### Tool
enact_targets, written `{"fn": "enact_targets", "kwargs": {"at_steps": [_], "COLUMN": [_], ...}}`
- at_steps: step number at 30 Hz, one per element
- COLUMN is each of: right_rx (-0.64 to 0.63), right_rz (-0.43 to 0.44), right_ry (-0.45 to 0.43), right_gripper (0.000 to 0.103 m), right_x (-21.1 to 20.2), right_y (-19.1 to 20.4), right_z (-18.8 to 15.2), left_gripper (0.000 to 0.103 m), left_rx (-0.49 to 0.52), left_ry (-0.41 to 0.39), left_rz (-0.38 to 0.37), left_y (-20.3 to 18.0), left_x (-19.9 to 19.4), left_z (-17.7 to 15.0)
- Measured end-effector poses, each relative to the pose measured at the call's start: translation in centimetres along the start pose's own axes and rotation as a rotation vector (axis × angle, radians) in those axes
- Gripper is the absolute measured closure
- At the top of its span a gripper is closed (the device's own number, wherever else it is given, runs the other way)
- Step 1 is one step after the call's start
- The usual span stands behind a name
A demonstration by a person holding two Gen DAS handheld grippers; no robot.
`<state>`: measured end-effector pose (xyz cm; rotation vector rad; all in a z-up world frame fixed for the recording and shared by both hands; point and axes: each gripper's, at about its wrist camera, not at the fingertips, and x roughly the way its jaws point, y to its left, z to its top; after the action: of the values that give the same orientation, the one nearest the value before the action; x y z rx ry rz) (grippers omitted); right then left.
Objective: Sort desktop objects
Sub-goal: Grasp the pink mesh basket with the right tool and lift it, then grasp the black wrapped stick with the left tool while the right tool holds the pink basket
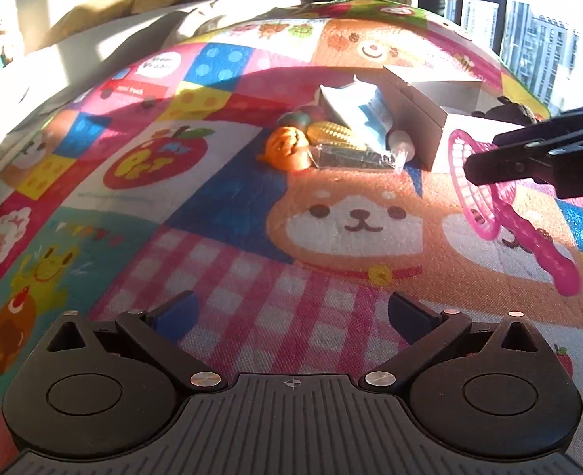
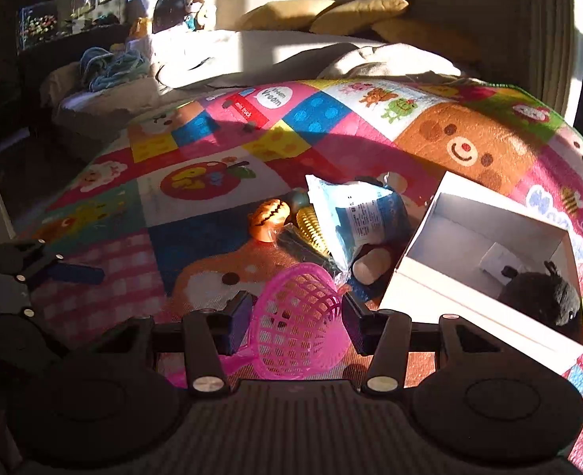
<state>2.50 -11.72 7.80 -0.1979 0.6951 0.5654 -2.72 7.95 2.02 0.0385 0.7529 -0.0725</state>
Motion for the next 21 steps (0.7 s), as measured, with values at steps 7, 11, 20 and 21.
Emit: {"fn": "enact_targets", "kwargs": {"at_steps": [7,11,20,21], "right_rx": [0.144,0.212,0.3,0.306], "right_rz": [-0.197,-0.2,-0.168,-0.163], "right_ry": [0.012,0.025,-0.005,-0.011], "right_gripper": [0.025,0.018,0.003,0.003], "right_x": [-3.0,-3.5,-3.5,-3.5], "right_y": [-5.3,-7.2,-8.0,-7.9], "right_z": [-6.1,-8.9,-12.4,-12.4], "left_gripper": [0.0,0.0,0.0,0.0], "left_rx": [0.034,0.051,0.083,0.094], "left_ry": [-0.002,-0.007,-0.105,-0.095], "left_rz": [-0.062,-0.091,-0.022,-0.001], "left_y": [-2.8,-4.9,-6.6,-6.8], "left_x": [1.0,2.2,8.2,9.2], "left_z": [0.8,1.8,8.2,8.8]}}
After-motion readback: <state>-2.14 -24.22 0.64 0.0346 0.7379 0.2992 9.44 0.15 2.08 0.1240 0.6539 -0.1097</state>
